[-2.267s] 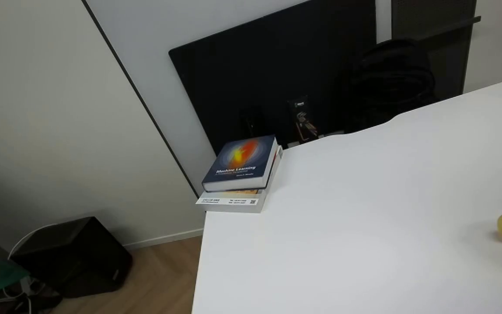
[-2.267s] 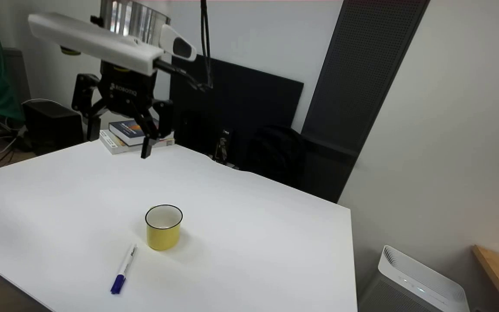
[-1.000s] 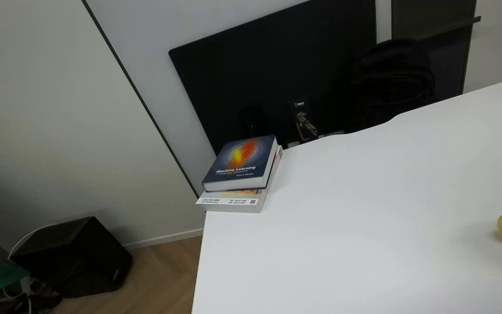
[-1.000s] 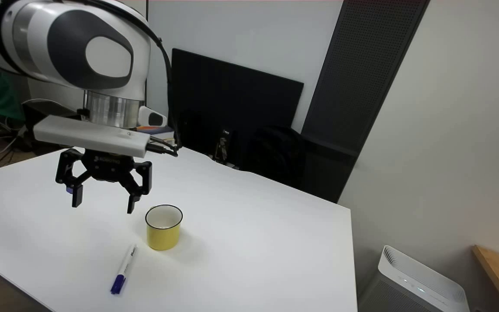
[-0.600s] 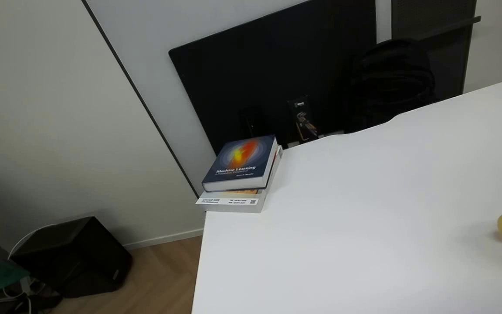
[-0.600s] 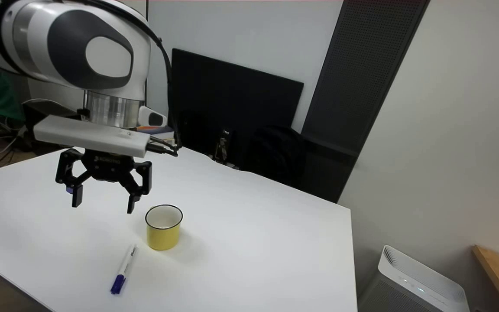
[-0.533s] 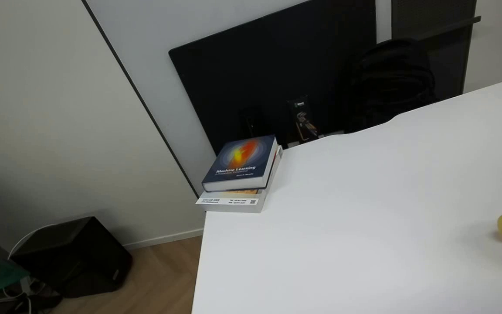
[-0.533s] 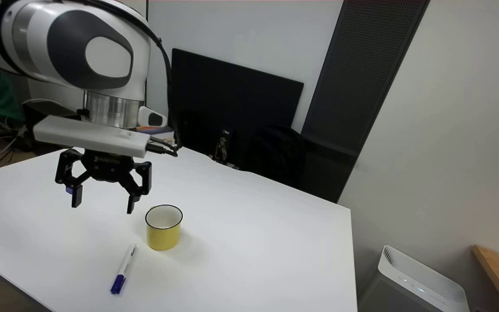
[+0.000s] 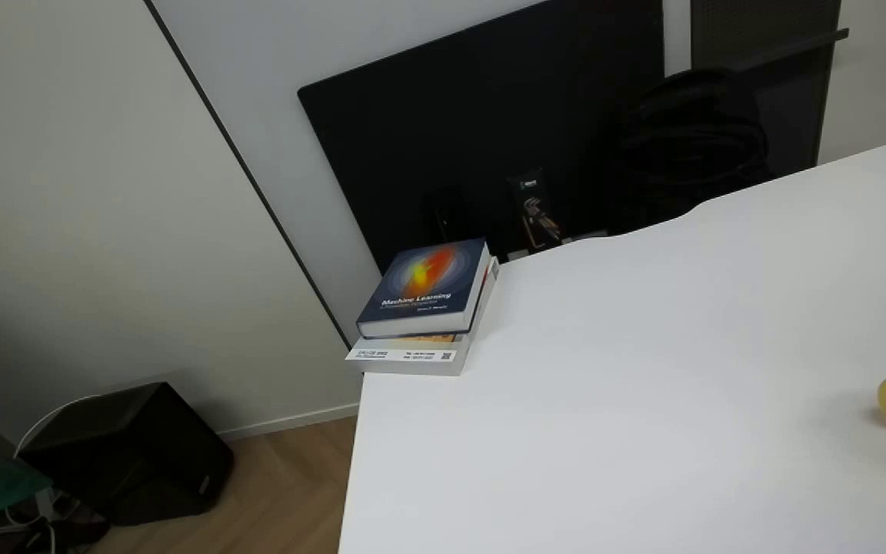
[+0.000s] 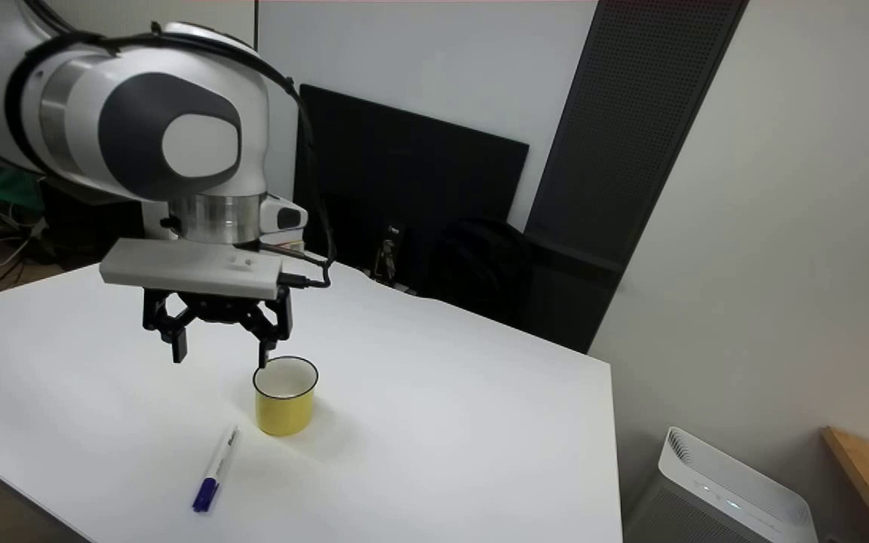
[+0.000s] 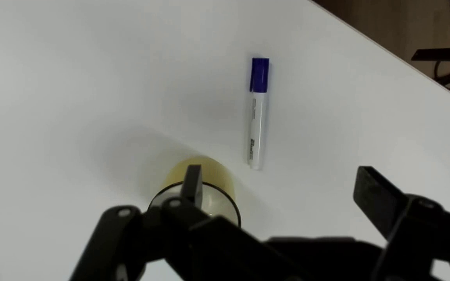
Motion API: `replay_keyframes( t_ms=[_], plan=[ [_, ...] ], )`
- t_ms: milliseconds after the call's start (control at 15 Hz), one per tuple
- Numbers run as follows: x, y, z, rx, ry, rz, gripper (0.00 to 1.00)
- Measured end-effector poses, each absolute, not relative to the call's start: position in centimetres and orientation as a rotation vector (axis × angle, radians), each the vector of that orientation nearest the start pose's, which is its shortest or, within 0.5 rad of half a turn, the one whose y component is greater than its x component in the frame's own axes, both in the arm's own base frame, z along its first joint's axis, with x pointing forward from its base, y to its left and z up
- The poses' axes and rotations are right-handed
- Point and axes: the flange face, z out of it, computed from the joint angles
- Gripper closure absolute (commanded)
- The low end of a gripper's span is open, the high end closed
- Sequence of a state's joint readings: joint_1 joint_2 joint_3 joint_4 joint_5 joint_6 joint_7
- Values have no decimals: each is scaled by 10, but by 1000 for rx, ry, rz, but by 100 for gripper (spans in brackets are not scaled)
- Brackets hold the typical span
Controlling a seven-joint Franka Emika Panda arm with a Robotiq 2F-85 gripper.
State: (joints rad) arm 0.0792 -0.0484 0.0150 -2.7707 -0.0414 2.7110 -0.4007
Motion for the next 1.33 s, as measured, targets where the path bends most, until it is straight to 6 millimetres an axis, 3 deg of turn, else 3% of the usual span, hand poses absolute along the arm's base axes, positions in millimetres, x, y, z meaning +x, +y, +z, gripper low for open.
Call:
replay_keyframes(
  t_ms=[400,733,1333],
  plan=[
    [395,23,193,-3069,-844,-97,0],
    [409,18,159,-3083,-801,-86,0],
    [427,37,109,-3097,-719,-44,0]
  ],
)
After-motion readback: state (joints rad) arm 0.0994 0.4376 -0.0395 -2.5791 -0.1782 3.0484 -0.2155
